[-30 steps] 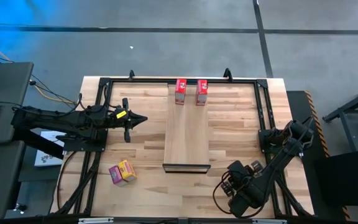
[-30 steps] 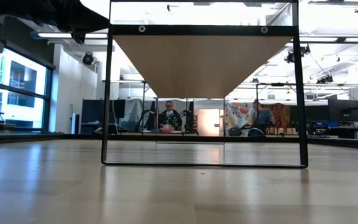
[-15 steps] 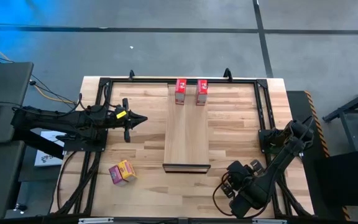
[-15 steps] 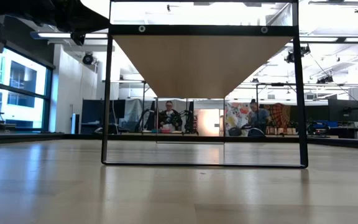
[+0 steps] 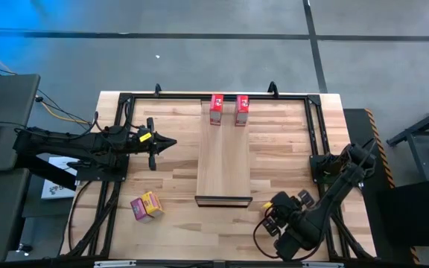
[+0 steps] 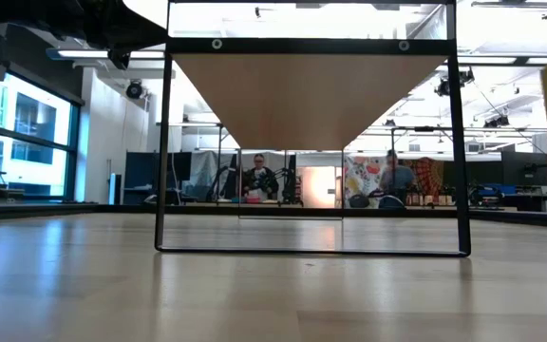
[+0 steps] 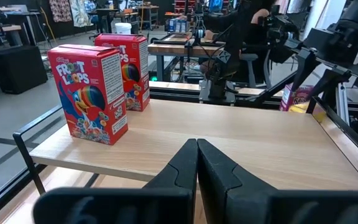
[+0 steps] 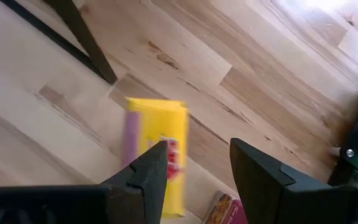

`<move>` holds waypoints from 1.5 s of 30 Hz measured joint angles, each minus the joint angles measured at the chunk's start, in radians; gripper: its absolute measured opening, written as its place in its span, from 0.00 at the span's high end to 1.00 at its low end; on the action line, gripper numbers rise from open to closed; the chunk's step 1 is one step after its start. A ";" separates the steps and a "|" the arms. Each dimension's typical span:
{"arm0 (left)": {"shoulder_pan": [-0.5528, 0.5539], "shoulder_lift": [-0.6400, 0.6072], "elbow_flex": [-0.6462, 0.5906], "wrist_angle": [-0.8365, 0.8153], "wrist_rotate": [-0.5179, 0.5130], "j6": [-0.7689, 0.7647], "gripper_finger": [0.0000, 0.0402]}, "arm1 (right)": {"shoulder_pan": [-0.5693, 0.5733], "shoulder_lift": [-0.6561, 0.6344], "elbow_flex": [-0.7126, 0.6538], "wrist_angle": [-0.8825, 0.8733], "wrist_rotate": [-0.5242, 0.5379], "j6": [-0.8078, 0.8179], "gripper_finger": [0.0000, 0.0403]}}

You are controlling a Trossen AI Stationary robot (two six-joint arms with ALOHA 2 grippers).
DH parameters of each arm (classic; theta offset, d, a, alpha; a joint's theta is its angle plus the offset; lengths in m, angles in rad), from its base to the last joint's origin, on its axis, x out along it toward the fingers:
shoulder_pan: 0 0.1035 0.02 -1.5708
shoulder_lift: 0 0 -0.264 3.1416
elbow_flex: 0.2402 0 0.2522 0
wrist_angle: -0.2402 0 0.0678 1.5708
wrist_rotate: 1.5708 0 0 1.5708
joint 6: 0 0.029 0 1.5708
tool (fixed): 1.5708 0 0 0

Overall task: Stack cereal on shelf
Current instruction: Put the right yellow cereal box on the shelf

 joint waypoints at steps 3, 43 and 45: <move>0.000 0.000 0.000 0.000 0.000 0.000 0.99 | -0.001 0.000 0.000 -0.003 0.017 0.000 0.62; 0.000 0.000 0.000 0.000 0.000 -0.003 0.99 | -0.016 -0.007 -0.022 0.133 -0.028 -0.096 0.31; 0.000 0.000 0.000 0.000 0.000 -0.003 0.99 | -0.017 -0.018 -0.043 0.140 -0.027 -0.096 0.31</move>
